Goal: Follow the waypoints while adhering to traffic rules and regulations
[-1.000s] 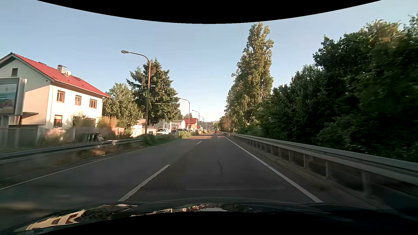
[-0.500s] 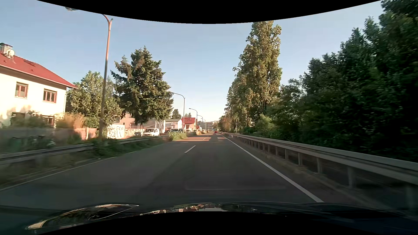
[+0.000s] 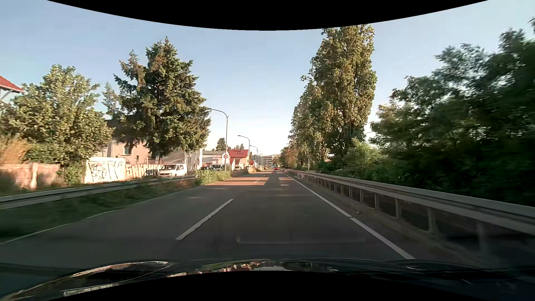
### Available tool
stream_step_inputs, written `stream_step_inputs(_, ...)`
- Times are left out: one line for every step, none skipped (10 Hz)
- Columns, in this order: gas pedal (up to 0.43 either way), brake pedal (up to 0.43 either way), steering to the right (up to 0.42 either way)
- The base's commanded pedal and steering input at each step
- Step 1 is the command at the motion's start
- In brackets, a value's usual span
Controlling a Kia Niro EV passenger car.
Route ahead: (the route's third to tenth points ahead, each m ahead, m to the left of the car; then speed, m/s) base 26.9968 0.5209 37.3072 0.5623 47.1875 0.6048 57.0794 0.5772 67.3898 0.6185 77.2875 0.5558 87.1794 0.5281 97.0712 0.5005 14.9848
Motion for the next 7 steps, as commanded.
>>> stream_step_inputs(0.11,0.0,0.002)
stream_step_inputs(0.11,0.0,0.002)
stream_step_inputs(0.11,0.0,0.002)
stream_step_inputs(0.11,0.0,0.002)
stream_step_inputs(0.11,0.0,0.002)
stream_step_inputs(0.118,0.0,0.002)
stream_step_inputs(0.118,0.0,0.002)
